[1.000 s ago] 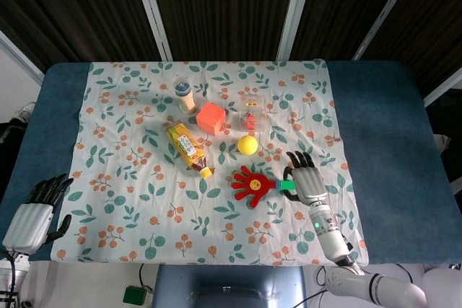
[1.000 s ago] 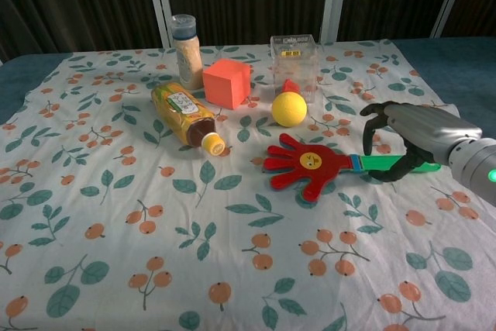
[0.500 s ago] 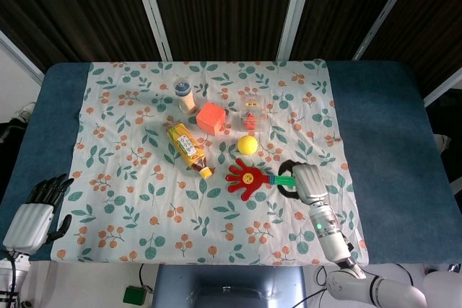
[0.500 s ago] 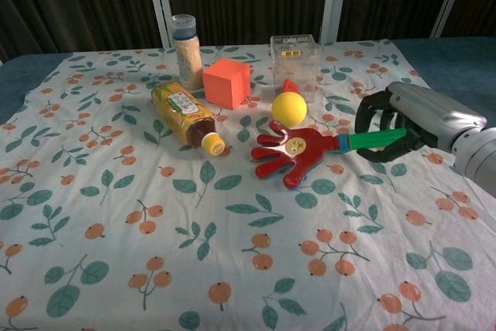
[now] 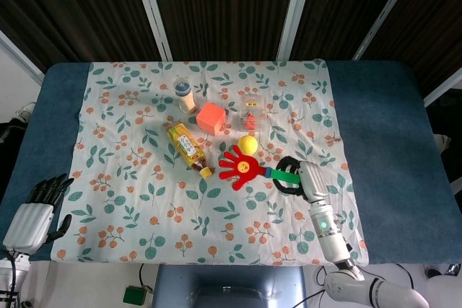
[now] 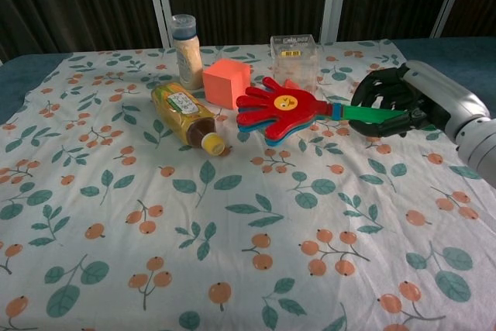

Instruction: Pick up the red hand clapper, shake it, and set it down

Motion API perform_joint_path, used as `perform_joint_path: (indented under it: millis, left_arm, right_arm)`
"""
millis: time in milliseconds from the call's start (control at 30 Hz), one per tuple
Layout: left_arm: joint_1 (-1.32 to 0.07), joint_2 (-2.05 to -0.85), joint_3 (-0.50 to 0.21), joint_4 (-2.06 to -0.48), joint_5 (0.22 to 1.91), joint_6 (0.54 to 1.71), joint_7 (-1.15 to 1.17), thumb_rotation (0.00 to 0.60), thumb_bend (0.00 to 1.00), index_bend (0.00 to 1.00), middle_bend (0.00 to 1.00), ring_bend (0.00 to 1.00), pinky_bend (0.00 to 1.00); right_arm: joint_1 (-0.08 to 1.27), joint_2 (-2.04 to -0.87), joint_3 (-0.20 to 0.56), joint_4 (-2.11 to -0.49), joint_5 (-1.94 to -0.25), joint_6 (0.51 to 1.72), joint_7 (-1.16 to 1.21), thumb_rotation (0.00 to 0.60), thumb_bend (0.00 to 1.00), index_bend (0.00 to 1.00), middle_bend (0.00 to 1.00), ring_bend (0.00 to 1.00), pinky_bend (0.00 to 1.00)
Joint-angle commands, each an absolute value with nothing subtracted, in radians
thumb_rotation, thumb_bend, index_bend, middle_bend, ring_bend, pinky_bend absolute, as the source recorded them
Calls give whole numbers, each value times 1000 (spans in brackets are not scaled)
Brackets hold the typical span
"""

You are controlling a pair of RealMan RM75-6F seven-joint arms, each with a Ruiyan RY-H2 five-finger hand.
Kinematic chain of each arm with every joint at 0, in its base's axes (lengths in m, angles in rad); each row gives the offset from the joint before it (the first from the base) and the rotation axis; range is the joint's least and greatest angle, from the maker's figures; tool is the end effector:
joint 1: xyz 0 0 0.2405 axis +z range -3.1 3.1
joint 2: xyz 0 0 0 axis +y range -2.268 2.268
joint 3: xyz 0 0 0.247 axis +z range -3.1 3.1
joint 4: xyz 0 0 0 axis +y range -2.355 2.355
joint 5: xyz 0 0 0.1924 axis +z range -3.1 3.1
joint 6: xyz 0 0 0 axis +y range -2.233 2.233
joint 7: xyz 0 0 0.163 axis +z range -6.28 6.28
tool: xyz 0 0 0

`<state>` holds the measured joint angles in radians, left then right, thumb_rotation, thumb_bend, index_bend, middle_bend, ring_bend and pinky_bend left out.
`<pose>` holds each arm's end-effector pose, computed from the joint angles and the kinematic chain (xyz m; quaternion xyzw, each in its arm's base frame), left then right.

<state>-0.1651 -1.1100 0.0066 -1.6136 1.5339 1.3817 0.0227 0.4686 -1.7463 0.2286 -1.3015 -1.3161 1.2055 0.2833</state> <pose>-0.2873 0.2086 0.1480 -0.6554 -0.3898 -0.3587 0.5385 -0.1897 -0.3156 -0.0098 0.5034 -0.5558 0.5535 0.3623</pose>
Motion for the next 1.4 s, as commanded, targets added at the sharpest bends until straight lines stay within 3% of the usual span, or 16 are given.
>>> perform_joint_path:
  millis: [33, 100, 200, 333, 433, 567, 700, 767, 933, 1167, 1400]
  left_arm:
    - [-164, -1111, 7, -1613, 1534, 1383, 24, 600, 465, 0, 0, 0, 86]
    - [-164, -1111, 7, -1613, 1532, 1381, 25, 600, 465, 0, 0, 0, 86]
    - [-165, -1112, 6, -1613, 1528, 1380, 28, 600, 466, 0, 0, 0, 86]
    - [-166, -1113, 4, -1614, 1524, 1376, 31, 600, 464, 0, 0, 0, 86]
    - [-169, -1114, 3, -1614, 1521, 1371, 34, 600, 466, 0, 0, 0, 86]
    - [-170, -1116, 4, -1614, 1522, 1369, 36, 600, 465, 0, 0, 0, 86]
    - [-171, -1116, 3, -1614, 1521, 1369, 36, 600, 463, 0, 0, 0, 87]
    - [-170, -1115, 4, -1615, 1523, 1371, 36, 600, 462, 0, 0, 0, 87]
    - [-169, -1115, 4, -1614, 1521, 1370, 36, 600, 463, 0, 0, 0, 86]
    - [-168, -1115, 4, -1616, 1523, 1375, 39, 600, 463, 0, 0, 0, 86]
    - [-166, -1117, 8, -1619, 1524, 1374, 47, 600, 463, 0, 0, 0, 86]
  right_arm:
    - [440, -1692, 206, -1380, -1469, 1243, 813, 600, 495, 890, 683, 739, 853]
    - [436, -1662, 181, -1376, -1560, 1299, 981, 600, 495, 877, 684, 740, 853]
    - [419, -1681, 188, -1344, -1604, 1407, 1039, 600, 496, 862, 684, 740, 865]
    - [386, -1688, 207, -1382, -1613, 1518, 1065, 600, 495, 864, 683, 742, 869]
    - [387, -1697, 203, -1379, -1619, 1531, 985, 600, 495, 870, 684, 746, 870]
    - [426, -1700, 163, -1337, -1624, 1431, 774, 600, 495, 876, 686, 754, 878]
    - [477, -1624, 104, -1380, -1527, 1162, 529, 600, 495, 885, 690, 757, 888]
    - [489, -1602, 100, -1409, -1468, 1084, 434, 600, 496, 886, 691, 758, 890]
    - [489, -1580, 106, -1493, -1413, 1051, 361, 600, 495, 887, 693, 761, 891]
    - [445, -1554, 145, -1619, -1505, 1220, 579, 600, 495, 889, 694, 768, 896]
    - [343, -1684, 241, -1557, -1595, 1615, 839, 600, 495, 885, 694, 768, 896]
